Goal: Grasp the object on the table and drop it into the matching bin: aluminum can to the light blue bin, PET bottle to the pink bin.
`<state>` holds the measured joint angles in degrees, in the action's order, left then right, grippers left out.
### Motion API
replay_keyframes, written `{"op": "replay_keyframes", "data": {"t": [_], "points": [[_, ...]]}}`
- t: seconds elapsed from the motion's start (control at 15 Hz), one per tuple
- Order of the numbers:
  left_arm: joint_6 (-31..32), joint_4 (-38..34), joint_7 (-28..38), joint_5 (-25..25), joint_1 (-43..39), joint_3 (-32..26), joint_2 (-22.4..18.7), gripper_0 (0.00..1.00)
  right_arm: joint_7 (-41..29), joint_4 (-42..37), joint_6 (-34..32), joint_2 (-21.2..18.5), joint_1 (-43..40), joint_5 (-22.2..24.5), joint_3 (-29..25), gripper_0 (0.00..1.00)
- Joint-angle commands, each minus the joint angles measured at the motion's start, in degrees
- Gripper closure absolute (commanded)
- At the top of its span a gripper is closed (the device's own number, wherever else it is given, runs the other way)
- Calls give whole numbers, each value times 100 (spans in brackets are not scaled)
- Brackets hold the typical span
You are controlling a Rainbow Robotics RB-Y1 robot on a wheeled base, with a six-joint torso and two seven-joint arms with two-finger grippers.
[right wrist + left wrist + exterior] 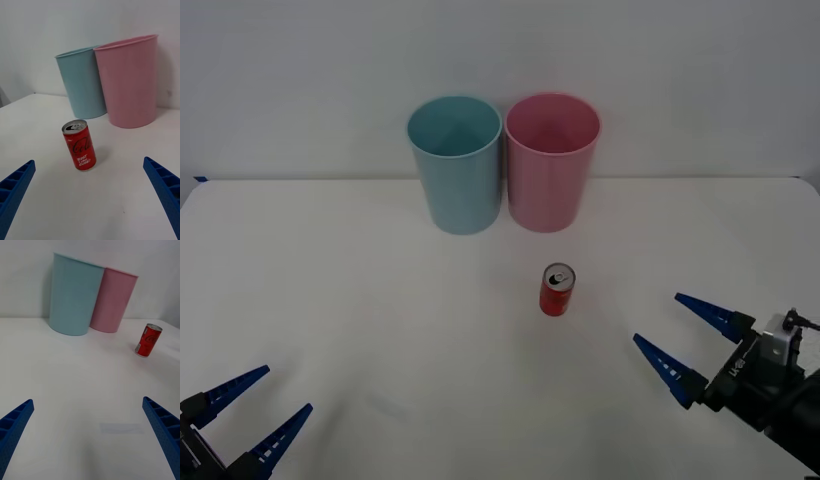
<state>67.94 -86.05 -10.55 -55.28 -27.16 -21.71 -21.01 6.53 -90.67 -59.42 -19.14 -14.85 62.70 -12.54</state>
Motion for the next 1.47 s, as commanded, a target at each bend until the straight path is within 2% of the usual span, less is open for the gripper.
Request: {"op": "replay_keyframes", "data": {"t": [0.07, 0.33, 0.67, 0.93, 1.47], "points": [[0, 0, 0, 0, 0, 0, 0, 0, 86, 515, -113, 437, 492, 524, -126, 0], [0, 0, 0, 0, 0, 0, 0, 0, 244, 981, -43, 806, 852, 911, -135, 0], [0, 0, 0, 0, 0, 0, 0, 0, 420, 1288, 115, 1167, 1098, 1184, -117, 0], [0, 0, 0, 0, 0, 0, 0, 0, 587, 1763, 238, 1343, 1441, 1228, -56, 0], [0, 0, 0, 0, 0, 0, 0, 0, 929, 1789, 1117, 1729, 1538, 1324, 366, 0]]}}
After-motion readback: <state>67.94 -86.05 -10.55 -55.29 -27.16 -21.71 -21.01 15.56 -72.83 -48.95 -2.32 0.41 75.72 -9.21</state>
